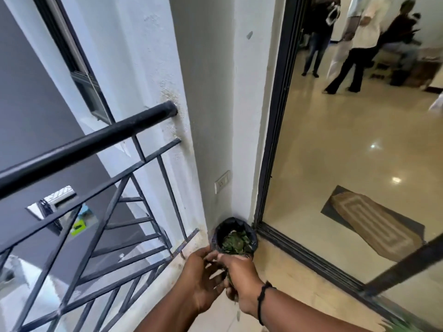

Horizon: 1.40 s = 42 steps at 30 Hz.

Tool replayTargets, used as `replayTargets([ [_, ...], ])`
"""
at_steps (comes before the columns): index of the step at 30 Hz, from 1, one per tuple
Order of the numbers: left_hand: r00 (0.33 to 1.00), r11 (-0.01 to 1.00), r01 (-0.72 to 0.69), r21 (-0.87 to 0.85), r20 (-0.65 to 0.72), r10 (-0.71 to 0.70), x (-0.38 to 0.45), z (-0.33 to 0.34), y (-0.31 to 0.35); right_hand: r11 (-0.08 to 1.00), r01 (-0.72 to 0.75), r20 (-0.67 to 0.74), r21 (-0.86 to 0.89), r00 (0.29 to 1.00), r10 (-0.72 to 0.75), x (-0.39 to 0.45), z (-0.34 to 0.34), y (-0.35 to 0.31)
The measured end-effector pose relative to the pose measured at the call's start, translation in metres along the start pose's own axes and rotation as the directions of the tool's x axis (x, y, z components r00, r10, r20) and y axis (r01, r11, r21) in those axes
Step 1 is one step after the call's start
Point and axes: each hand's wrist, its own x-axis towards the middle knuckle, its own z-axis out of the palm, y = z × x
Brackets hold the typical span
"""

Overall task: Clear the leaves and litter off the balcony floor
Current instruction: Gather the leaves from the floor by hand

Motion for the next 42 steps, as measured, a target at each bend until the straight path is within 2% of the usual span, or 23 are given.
replayTargets([
  [3, 0.998, 0.997, 0.061, 0.049, 0.002, -0.061, 0.044, -0.010, 0.004, 0.989, -0.139, -0.043, 0.052, 0.989, 0.141, 0.041, -0.005, 0.002],
  [10, 0.925, 0.957, 0.292, 0.007, -0.258, -0.280, 0.172, -0.033, 0.019, 0.931, -0.323, -0.215, 0.170, 0.910, 0.354, 0.192, -0.037, -0.001],
  [15, 0.850, 0.924, 0.383, -0.017, -0.386, -0.359, 0.251, -0.020, 0.042, 0.937, -0.328, -0.261, 0.116, 0.900, 0.348, 0.317, -0.068, -0.013],
  [19, 0.809, 0.902, 0.431, -0.012, -0.436, -0.393, 0.295, -0.001, 0.050, 0.906, -0.420, -0.265, 0.056, 0.869, 0.419, 0.398, -0.091, -0.027],
  [22, 0.794, 0.891, 0.454, -0.015, -0.447, -0.413, 0.326, 0.007, 0.049, 0.890, -0.448, -0.285, 0.083, 0.845, 0.452, 0.444, -0.097, -0.034],
  [25, 0.786, 0.883, 0.470, 0.001, -0.456, -0.418, 0.352, 0.011, 0.046, 0.894, -0.427, -0.368, 0.137, 0.816, 0.446, 0.481, -0.099, -0.035],
  [28, 0.778, 0.875, 0.484, 0.011, -0.463, -0.424, 0.374, 0.015, 0.041, 0.903, -0.424, -0.364, 0.069, 0.832, 0.419, 0.513, -0.098, -0.021],
  [31, 0.783, 0.867, 0.495, 0.046, -0.457, -0.423, 0.387, 0.017, 0.037, 0.907, -0.421, -0.318, 0.033, 0.856, 0.409, 0.559, -0.121, 0.026],
  [34, 0.797, 0.866, 0.493, 0.083, -0.442, -0.412, 0.390, 0.018, 0.034, 0.882, -0.463, -0.297, 0.090, 0.833, 0.467, 0.562, -0.125, 0.036],
  [37, 0.810, 0.867, 0.487, 0.109, -0.429, -0.400, 0.387, 0.017, 0.032, 0.897, -0.431, -0.296, 0.100, 0.848, 0.440, 0.520, -0.119, 0.013],
  [40, 0.820, 0.865, 0.483, 0.139, -0.417, -0.391, 0.379, 0.013, 0.029, 0.927, -0.361, -0.339, -0.099, 0.888, 0.310, 0.473, -0.118, 0.007],
  [42, 0.836, 0.860, 0.477, 0.183, -0.398, -0.378, 0.368, 0.007, 0.027, 0.897, -0.346, -0.302, -0.275, 0.917, 0.261, 0.437, -0.114, 0.007],
])
